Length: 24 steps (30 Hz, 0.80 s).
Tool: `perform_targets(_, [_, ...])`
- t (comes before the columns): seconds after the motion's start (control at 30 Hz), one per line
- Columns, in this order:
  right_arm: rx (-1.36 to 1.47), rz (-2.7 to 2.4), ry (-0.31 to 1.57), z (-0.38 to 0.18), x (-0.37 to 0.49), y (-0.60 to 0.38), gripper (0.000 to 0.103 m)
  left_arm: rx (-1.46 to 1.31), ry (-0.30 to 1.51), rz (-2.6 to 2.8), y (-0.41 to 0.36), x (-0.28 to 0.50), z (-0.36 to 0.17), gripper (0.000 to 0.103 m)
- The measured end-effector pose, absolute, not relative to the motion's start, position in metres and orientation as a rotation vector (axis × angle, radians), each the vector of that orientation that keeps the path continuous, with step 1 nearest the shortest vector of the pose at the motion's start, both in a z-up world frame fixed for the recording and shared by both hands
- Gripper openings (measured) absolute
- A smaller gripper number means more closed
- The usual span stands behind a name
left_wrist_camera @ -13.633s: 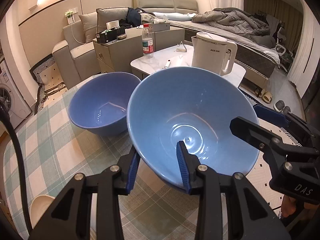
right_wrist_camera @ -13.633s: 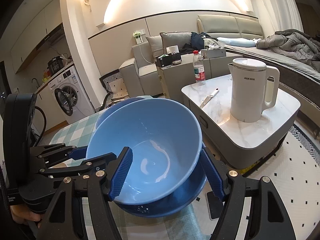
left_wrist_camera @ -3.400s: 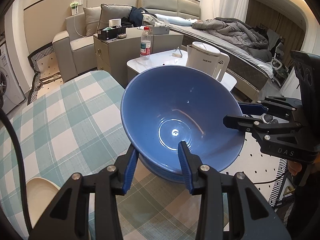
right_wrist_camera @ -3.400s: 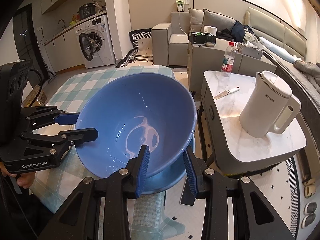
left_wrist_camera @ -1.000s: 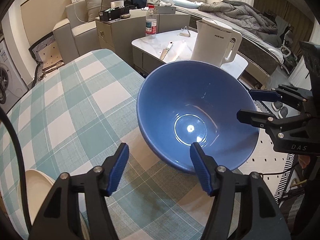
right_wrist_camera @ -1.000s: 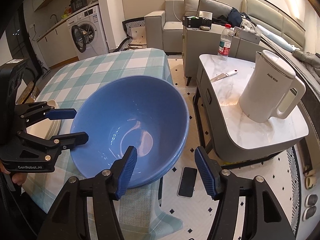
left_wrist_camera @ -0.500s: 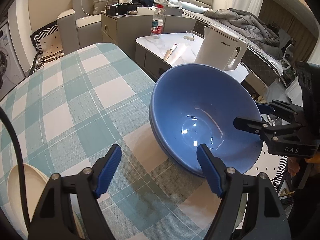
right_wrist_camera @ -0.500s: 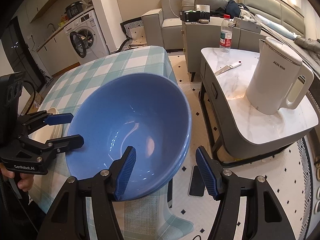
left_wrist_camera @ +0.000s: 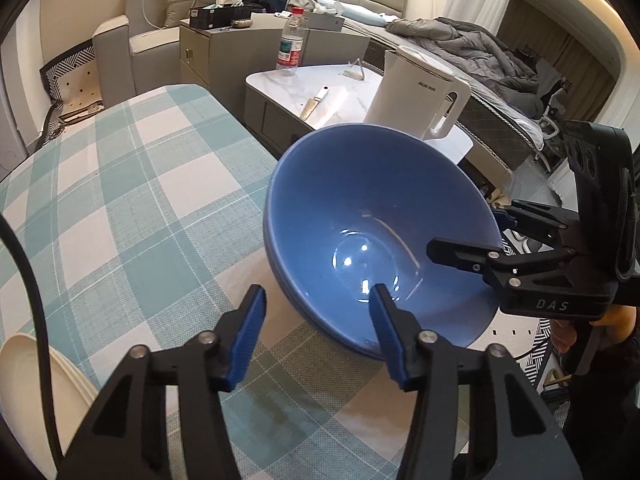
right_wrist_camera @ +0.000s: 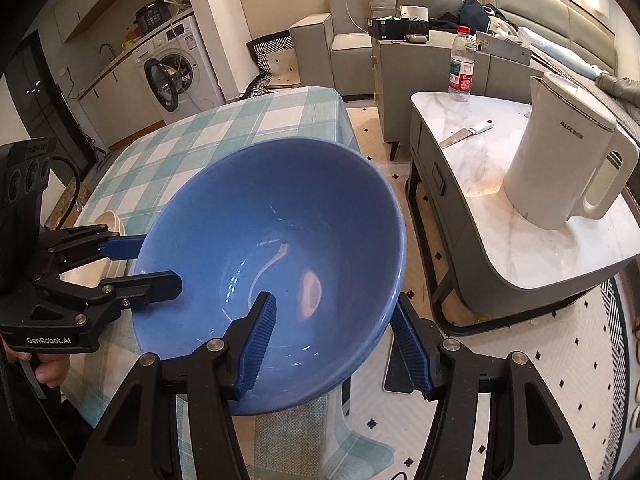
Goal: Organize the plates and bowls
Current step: 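Carry the nested blue bowls with both grippers over the cream plate stack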
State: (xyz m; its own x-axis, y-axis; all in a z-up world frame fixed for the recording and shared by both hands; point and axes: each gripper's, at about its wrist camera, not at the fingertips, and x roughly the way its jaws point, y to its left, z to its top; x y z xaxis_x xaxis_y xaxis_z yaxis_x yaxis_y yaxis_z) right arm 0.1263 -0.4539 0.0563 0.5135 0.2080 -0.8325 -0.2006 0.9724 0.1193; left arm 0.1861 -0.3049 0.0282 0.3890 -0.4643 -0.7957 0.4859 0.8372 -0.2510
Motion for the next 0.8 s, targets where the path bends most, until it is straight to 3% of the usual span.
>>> perform_targets(0.8, [-0.023,0.265,0.978,0.063,0.116,-0.439,0.061,0.035,0.977,-0.576,-0.297,0.179,0.035,0.048])
